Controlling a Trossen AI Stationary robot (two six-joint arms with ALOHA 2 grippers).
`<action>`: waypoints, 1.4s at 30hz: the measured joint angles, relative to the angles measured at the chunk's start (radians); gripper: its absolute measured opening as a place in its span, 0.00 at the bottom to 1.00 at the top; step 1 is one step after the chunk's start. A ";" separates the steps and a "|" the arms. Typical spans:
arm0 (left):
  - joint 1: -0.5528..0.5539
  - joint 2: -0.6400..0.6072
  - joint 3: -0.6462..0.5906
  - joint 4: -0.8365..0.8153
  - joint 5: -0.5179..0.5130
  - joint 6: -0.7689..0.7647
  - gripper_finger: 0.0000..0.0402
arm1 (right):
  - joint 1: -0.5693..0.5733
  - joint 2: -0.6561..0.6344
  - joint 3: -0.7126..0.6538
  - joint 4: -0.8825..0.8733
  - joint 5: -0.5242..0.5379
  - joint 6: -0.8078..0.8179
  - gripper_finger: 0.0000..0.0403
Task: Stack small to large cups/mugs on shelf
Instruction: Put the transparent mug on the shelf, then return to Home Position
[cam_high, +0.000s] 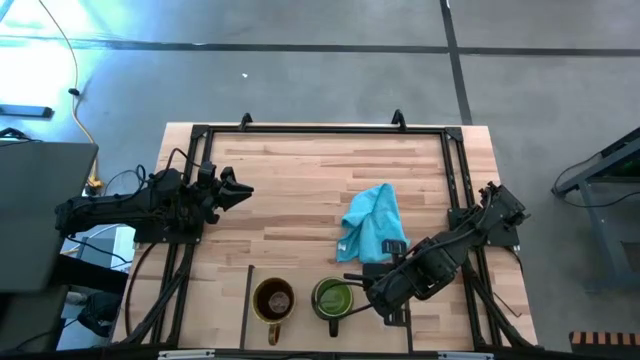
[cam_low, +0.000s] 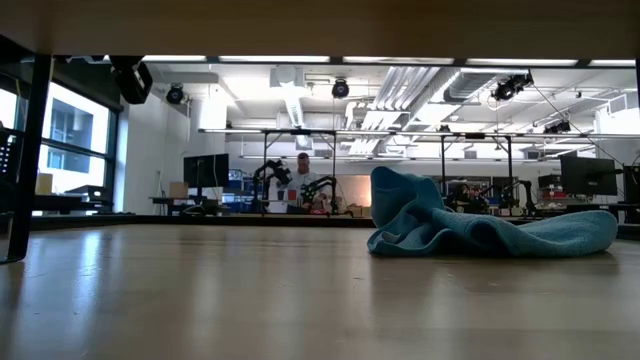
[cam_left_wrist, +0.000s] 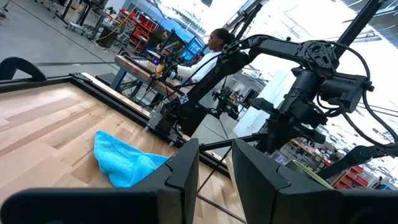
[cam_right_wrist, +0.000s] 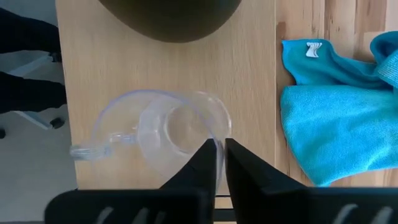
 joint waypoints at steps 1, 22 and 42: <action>0.000 0.000 0.000 0.000 0.000 0.000 0.21 | 0.000 0.000 0.000 0.000 0.000 0.000 0.06; 0.000 0.000 0.000 -0.001 0.000 0.000 0.21 | 0.000 0.000 0.000 0.000 0.000 0.000 0.13; 0.000 0.000 0.000 -0.001 0.000 0.000 0.21 | 0.000 0.000 0.000 -0.011 -0.014 0.003 0.13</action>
